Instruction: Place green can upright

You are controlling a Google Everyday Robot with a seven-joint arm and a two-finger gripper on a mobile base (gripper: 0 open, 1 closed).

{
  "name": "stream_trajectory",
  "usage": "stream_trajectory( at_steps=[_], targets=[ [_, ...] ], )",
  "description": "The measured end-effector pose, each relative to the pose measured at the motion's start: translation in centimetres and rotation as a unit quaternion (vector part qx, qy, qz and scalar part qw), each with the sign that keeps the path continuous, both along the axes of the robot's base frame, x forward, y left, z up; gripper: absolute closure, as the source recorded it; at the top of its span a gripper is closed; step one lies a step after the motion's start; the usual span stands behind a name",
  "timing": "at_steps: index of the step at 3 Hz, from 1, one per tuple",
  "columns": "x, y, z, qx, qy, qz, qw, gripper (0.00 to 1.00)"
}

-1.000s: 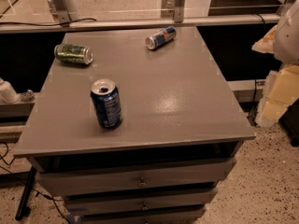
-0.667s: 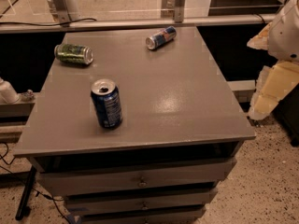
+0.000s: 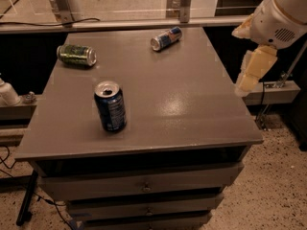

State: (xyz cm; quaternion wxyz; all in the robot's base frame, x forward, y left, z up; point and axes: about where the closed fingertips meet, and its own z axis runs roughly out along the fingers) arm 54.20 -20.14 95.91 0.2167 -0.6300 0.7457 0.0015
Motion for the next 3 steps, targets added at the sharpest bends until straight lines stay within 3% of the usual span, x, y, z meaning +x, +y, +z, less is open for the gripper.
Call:
stream_trajectory(
  at_steps=[1, 2, 3],
  targets=[
    [5.7, 2.3, 1.2, 0.025, -0.024, 0.011, 0.9993, 0.0],
    [10.6, 5.7, 2.7, 0.044, -0.047, 0.001, 0.9979, 0.0],
    [13.7, 10.7, 3.6, 0.079, -0.058, -0.022, 0.995, 0.0]
  ],
)
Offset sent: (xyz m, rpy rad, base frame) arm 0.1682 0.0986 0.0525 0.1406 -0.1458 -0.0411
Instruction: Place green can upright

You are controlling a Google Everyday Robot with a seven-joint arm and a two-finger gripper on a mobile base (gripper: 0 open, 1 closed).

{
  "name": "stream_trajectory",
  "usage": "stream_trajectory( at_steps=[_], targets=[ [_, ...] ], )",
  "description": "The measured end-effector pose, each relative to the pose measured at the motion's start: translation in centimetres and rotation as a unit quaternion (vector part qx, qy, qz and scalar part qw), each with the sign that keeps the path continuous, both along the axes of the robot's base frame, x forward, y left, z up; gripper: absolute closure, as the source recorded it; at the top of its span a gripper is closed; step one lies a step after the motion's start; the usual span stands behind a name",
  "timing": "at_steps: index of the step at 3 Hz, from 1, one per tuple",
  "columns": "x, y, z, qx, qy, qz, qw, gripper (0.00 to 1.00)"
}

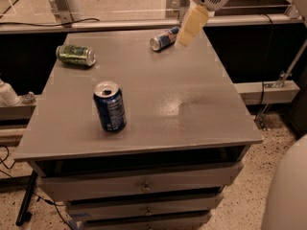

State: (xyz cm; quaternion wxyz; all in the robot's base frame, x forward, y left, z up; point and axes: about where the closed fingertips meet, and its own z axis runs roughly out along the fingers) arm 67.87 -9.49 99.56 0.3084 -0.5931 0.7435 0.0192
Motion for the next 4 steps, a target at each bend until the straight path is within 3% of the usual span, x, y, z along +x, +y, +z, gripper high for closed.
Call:
stream_trajectory(
  at_steps=[1, 2, 3, 4],
  targets=[
    [0.0, 0.0, 0.0, 0.0, 0.0, 0.0, 1.0, 0.0],
    [0.5, 0.0, -0.4, 0.028, 0.0, -0.003, 0.9996, 0.0],
    [2.3, 4.0, -1.7, 0.092, 0.001, 0.002, 0.9957, 0.0],
    [5.2, 9.2, -2.0, 0.157, -0.008, 0.002, 0.9875, 0.0]
  ],
)
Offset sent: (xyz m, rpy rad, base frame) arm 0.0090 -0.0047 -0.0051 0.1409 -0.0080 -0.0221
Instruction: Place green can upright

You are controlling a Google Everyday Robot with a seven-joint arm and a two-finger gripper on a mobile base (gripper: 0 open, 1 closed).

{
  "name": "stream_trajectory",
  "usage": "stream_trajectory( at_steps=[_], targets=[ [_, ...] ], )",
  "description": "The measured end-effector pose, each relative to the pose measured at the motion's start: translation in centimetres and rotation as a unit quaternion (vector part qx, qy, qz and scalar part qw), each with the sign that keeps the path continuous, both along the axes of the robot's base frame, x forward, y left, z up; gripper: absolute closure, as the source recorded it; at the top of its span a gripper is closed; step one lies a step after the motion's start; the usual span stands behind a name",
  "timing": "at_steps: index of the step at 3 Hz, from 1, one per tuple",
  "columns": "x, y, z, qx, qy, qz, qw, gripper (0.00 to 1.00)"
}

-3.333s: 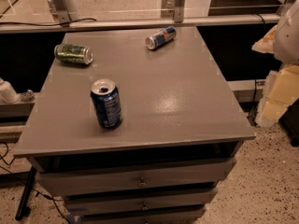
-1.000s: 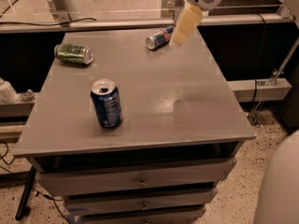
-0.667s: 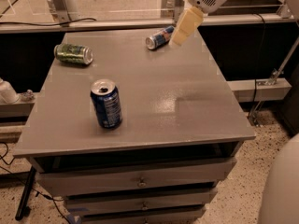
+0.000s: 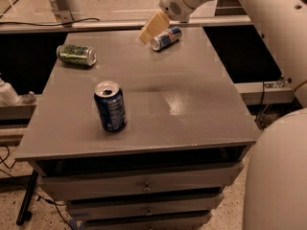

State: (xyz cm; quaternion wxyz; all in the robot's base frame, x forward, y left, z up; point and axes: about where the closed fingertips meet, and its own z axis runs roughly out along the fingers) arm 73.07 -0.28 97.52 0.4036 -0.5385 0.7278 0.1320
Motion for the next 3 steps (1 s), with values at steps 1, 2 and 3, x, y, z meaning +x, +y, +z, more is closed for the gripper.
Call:
stream_trajectory(
  at_steps=[1, 2, 3],
  targets=[
    [2.1, 4.2, -0.1, 0.037, 0.002, 0.002, 0.9993, 0.0],
    [2.6, 8.7, -0.9, 0.054, 0.019, 0.007, 0.9983, 0.0],
    [3.1, 12.7, -1.5, 0.06, 0.032, 0.019, 0.9975, 0.0]
  ],
)
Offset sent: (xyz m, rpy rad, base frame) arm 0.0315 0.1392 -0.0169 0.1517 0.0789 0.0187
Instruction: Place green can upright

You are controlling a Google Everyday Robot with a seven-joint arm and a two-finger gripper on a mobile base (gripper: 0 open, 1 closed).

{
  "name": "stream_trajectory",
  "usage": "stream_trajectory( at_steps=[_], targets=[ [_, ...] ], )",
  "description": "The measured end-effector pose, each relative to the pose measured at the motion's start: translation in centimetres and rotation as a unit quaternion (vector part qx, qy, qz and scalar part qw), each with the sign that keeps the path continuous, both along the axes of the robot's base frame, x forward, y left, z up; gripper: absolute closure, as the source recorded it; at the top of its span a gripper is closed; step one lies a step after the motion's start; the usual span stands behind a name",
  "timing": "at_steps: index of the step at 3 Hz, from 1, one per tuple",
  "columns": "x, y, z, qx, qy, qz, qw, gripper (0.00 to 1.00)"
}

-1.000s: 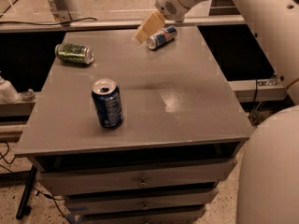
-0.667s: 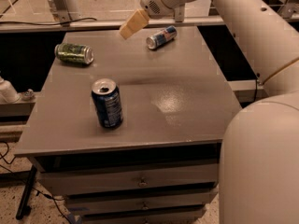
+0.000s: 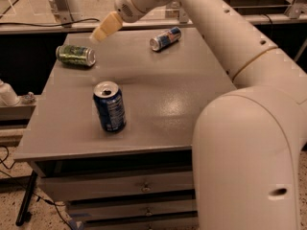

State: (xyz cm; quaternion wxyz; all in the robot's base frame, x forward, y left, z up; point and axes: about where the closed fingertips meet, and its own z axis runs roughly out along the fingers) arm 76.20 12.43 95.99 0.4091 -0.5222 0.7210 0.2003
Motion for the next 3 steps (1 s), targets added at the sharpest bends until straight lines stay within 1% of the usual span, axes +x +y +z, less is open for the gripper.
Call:
stream_trajectory(
  at_steps=[1, 2, 3],
  targets=[
    [0.4, 4.0, -0.7, -0.008, 0.004, 0.022, 0.9997, 0.0],
    [1.0, 7.6, -1.9, -0.034, 0.001, 0.052, 0.998, 0.0],
    [1.1, 10.0, -3.6, -0.06, 0.007, 0.076, 0.9952, 0.0]
  ],
)
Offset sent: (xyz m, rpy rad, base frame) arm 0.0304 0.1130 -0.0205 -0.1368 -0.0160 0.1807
